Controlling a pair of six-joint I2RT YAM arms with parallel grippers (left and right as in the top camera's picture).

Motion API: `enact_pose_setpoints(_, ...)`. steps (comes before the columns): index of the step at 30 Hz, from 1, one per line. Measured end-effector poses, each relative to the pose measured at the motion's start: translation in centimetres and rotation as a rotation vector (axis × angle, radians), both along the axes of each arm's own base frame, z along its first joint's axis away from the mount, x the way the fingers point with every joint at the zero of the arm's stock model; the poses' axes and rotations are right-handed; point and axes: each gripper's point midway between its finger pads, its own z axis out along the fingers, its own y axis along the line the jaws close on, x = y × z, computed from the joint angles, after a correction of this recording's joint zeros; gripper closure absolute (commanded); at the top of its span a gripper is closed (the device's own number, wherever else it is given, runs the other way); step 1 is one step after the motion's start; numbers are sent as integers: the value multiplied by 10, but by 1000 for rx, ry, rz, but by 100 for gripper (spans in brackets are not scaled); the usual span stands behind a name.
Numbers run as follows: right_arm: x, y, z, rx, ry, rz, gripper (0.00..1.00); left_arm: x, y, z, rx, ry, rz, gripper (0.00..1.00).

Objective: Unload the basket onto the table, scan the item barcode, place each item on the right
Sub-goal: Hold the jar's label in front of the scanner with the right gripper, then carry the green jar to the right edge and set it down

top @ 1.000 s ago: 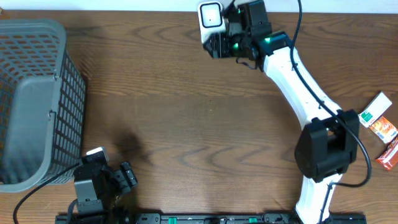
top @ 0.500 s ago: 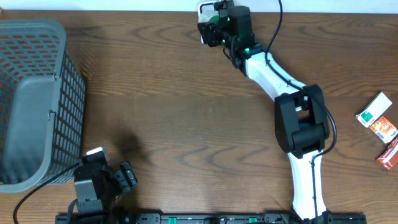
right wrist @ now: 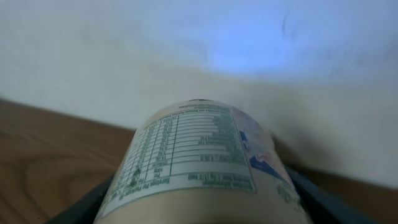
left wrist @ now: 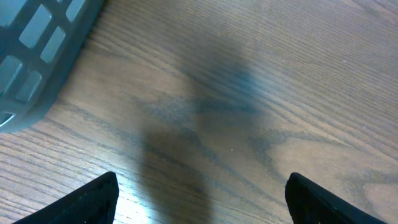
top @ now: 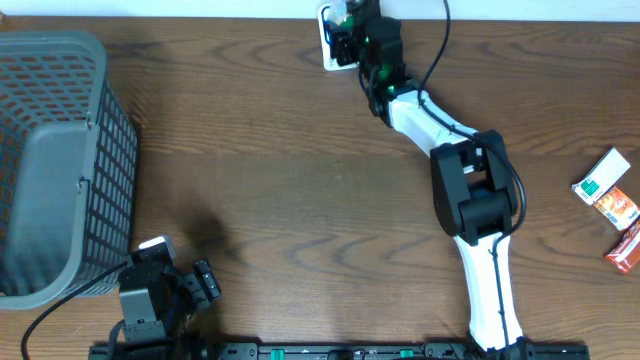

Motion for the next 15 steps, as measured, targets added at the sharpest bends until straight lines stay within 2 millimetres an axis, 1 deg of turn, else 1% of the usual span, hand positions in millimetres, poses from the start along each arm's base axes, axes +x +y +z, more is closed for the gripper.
enact_pose_setpoints(3,-3,-1,-14,-16,50,0,37,0,0,0,0,0,0,14)
enact_pose_setpoints(6,-12,-4,-21,-39,130,-2,38,0,0,0,0,0,0,14)
enact_pose_setpoints(7,-17,-6,-22,-51,166,-3,38,0,0,0,0,0,0,14)
enact_pose_setpoints(9,-32,-13,-15,-80,247,-6,38,0,0,0,0,0,0,14)
enact_pose_setpoints(10,-40,-17,-7,-93,284,-9,39,0,0,0,0,0,0,14)
enact_pose_setpoints(11,-52,-25,7,-109,323,-18,39,0,0,0,0,0,0,14)
enact_pose_setpoints(12,-62,-32,17,-121,351,-24,39,0,0,0,0,1,0,14)
enact_pose_setpoints(13,-72,-42,37,-130,363,-42,39,0,0,0,0,0,0,14)
enact_pose_setpoints(14,-81,-55,53,-144,381,-68,39,0,0,0,0,0,0,14)
enact_pose_setpoints(15,-97,-77,75,-165,409,-112,40,0,0,0,0,-1,0,14)
